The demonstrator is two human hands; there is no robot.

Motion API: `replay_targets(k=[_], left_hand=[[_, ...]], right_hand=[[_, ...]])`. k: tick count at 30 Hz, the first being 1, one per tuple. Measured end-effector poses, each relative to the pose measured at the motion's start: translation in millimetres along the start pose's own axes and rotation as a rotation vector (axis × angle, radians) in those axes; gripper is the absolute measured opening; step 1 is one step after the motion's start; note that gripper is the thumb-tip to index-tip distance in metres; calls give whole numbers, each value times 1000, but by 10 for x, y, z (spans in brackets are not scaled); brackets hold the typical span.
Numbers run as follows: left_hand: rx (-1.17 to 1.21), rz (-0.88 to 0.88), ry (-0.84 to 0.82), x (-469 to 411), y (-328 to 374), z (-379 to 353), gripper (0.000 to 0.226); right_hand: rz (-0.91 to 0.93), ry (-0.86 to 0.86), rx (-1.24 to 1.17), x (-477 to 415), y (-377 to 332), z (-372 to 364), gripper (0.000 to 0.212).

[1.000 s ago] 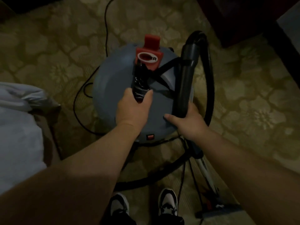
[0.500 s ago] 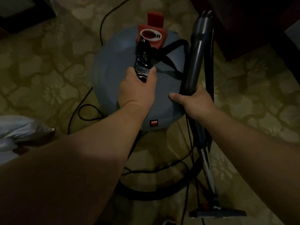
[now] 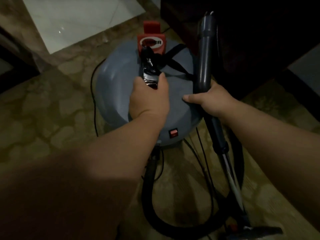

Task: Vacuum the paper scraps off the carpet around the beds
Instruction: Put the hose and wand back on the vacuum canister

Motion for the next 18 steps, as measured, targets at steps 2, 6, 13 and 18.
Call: replay_targets(k=[2, 6, 13, 18], left_hand=[[9, 18, -18, -226, 66, -99, 44], [-8, 48, -43, -637, 217, -246, 47], [12, 61, -20, -1412, 461, -553, 47], [5, 70, 0, -2137, 673, -732, 41]], right_hand=[[2, -5, -3, -194, -183, 58, 83], [11, -9, 15, -577, -494, 160, 85], [22, 0, 34, -1262, -1099, 358, 86], [51, -9, 46, -1806, -1653, 431, 92]])
Point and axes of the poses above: each hand's wrist, its own x-axis away from the middle knuckle, its own z-axis out of the back of the hand, y = z × x, the point moved 2 cm from there along -x, towards the middle knuckle, and after that the axes turned 13 degrees about -z, right-handed, at the moved point
